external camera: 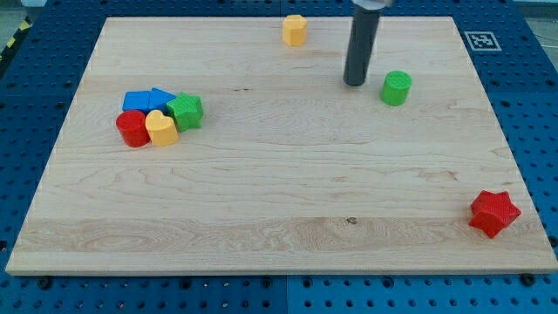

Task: Move the green circle to the top of the red star

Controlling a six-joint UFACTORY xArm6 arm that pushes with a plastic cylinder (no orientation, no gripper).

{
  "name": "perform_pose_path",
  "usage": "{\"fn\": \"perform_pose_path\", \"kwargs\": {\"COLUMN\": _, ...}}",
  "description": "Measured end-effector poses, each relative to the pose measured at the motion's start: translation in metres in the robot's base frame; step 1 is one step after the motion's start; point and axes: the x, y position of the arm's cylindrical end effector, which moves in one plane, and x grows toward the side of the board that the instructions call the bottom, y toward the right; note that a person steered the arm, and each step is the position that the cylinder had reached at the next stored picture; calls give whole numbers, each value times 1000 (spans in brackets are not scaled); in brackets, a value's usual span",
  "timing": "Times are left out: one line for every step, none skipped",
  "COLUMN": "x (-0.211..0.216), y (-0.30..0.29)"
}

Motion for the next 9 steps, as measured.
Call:
{"fn": "perform_pose_path", "kwargs": {"x": 6, "y": 47}}
{"fn": "perform_pose_path", "kwargs": {"x": 22, "y": 66}}
{"fn": "perform_pose_path", "kwargs": {"x": 26, "y": 66}}
{"fn": "perform_pose_path", "kwargs": {"x": 36, "y": 74}}
{"fn": "perform_pose_path", "kwargs": {"x": 38, "y": 76}}
{"fn": "perform_pose_path", "kwargs": {"x": 51, "y": 76}}
{"fn": "perform_pose_path", "kwargs": {"x": 63, "y": 76}}
{"fn": "perform_pose_path", "kwargs": {"x": 58, "y": 76}}
{"fn": "perform_pose_path", "kwargs": {"x": 47, "y": 76}}
